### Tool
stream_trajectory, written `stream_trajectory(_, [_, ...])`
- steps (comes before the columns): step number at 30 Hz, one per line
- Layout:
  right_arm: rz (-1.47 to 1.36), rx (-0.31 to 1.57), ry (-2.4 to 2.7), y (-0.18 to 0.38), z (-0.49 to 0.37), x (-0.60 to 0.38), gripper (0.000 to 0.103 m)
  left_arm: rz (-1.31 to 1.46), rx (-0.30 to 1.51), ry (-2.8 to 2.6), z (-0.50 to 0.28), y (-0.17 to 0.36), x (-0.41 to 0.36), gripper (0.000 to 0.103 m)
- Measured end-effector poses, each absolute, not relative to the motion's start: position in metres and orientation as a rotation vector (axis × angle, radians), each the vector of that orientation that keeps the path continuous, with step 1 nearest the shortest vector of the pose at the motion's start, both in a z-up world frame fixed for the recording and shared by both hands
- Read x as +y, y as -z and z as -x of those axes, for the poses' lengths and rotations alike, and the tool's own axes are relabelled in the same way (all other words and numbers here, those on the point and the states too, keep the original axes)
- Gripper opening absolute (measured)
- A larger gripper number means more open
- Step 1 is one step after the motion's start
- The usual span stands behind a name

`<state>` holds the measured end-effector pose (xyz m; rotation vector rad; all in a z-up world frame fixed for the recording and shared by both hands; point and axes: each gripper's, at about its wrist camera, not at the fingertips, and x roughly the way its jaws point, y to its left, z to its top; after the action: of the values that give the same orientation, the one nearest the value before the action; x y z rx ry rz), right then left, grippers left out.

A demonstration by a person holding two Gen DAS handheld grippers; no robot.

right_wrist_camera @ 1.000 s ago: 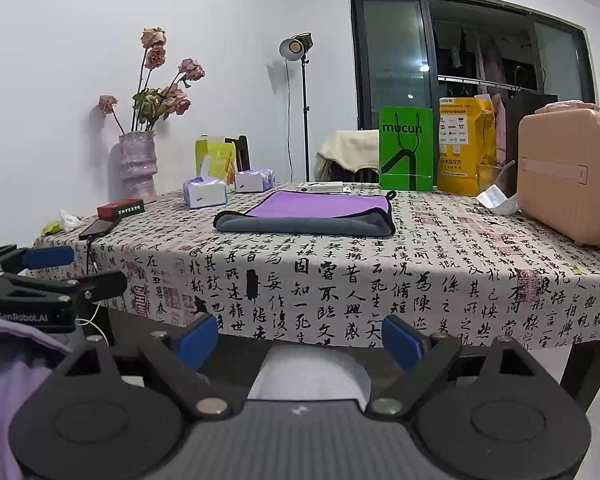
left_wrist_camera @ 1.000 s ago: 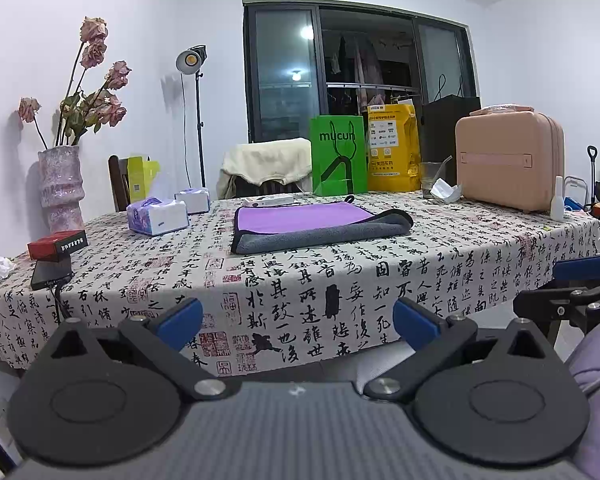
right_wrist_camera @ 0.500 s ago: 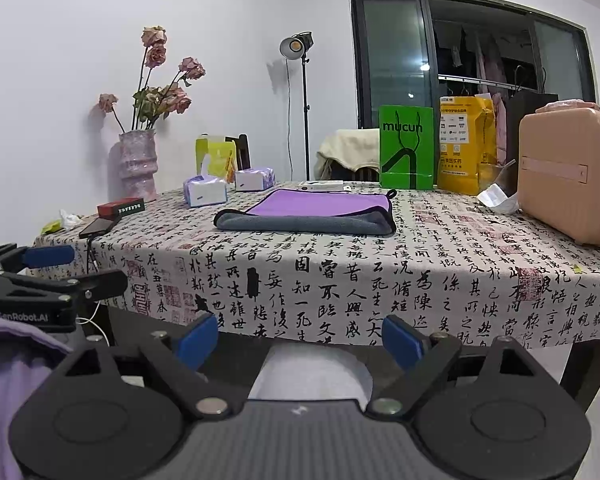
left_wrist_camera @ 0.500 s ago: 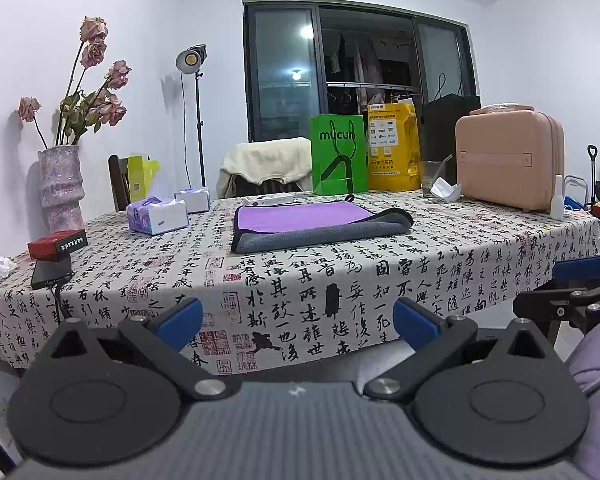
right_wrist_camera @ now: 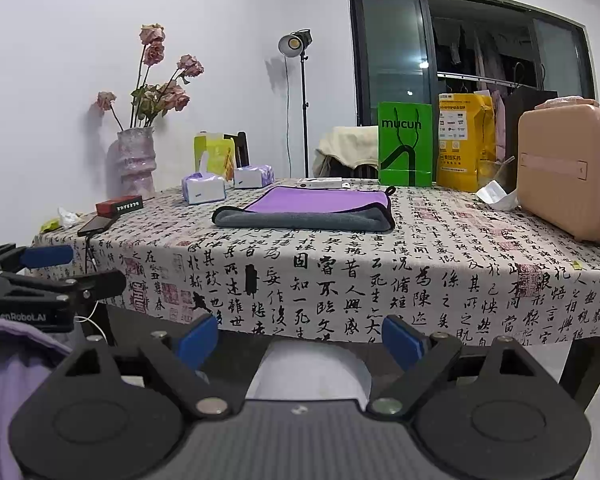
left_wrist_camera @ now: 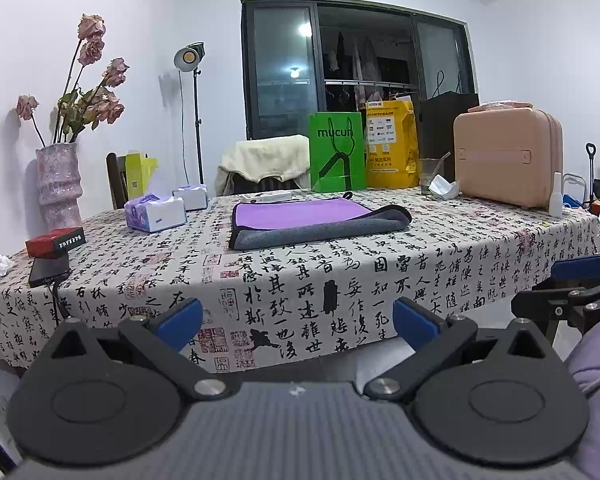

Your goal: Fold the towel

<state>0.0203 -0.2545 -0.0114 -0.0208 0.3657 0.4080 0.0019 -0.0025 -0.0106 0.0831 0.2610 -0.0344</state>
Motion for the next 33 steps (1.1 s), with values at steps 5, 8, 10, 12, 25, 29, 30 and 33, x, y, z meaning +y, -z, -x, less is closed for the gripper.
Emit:
stream_trajectory(5, [0.021, 0.365, -0.406, 0.011, -0.020, -0.254, 0.089, -0.084, 0.266, 0.041, -0.004, 0.011, -0.001, 0.103])
stream_trajectory(8, [0.024, 0.362, -0.396, 0.012, -0.022, -0.255, 0.089, -0.090, 0.280, 0.048, -0.008, 0.013, -0.002, 0.103])
stream_trajectory(10, [0.029, 0.357, -0.389, 0.012, -0.024, -0.256, 0.089, -0.087, 0.294, 0.056, -0.011, 0.014, -0.002, 0.103])
stream_trajectory(12, [0.035, 0.352, -0.383, 0.012, -0.026, -0.257, 0.089, -0.084, 0.305, 0.062, -0.014, 0.015, 0.000, 0.103])
stream_trajectory(25, [0.049, 0.322, -0.364, 0.008, -0.065, -0.260, 0.089, -0.139, 0.282, 0.044, -0.055, 0.014, -0.001, 0.103])
stream_trajectory(29, [0.069, 0.326, -0.366, 0.006, -0.081, -0.260, 0.089, -0.137, 0.304, 0.026, -0.073, 0.013, 0.002, 0.103])
stream_trajectory(30, [0.072, 0.330, -0.370, 0.006, -0.086, -0.260, 0.089, -0.140, 0.305, 0.018, -0.076, 0.012, 0.002, 0.103])
stream_trajectory(33, [0.074, 0.338, -0.373, 0.006, -0.100, -0.263, 0.089, -0.141, 0.308, -0.006, -0.090, 0.009, 0.004, 0.103])
